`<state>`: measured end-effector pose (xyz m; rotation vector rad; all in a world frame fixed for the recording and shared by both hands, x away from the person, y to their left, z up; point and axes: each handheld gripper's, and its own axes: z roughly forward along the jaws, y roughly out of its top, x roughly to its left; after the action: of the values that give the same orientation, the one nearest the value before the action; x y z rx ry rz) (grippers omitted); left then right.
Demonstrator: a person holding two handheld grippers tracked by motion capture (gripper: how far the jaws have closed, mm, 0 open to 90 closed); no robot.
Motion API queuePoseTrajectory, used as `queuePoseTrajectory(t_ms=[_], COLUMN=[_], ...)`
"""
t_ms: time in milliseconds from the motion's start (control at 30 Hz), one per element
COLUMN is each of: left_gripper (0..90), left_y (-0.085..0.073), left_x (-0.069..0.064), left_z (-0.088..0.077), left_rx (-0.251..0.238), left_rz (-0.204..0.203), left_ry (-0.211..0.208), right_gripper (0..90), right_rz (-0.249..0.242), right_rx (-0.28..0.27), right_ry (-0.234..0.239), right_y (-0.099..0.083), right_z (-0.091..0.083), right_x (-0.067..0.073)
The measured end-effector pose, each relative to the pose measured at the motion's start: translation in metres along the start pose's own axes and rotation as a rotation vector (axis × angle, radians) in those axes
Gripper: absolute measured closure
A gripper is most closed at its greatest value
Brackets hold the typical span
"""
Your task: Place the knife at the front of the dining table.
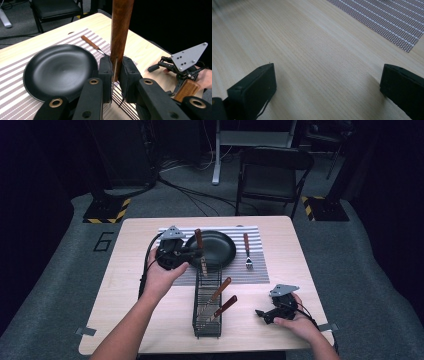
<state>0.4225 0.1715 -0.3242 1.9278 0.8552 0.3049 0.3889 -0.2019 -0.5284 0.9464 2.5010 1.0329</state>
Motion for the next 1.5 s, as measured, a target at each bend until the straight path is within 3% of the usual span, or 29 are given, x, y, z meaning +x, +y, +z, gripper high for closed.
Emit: queuePoseTrajectory(t_ms=[400,833,1033,1500], left_gripper=[80.2,80.2,80.2,80.2], left_y=[0.016,0.022,0.017,-0.008], left_x=[0.002,0.017,0.03,0.061], left_z=[-0.019,-0.034,-0.036,-0.026], left_rx=[-0.025,-0.044,-0.029,0.002], left_rz=[0.011,-0.008,-0.019,-0.093], left_ry=[0.018,0.059,0.091,0.157], right_gripper=[0.0,0.0,0.0,0.0], right_rz=[0.001,0.0,0.001,0.002], right_rx=[0.0,0.0,-0.001,0.0], right_ry=[0.0,0.0,0.0,0.0], right_y=[0.0,0.0,0.0,0.0], right_z=[0.0,0.0,0.0,0.0], right_x=[0.0,0.0,0.0,0.0])
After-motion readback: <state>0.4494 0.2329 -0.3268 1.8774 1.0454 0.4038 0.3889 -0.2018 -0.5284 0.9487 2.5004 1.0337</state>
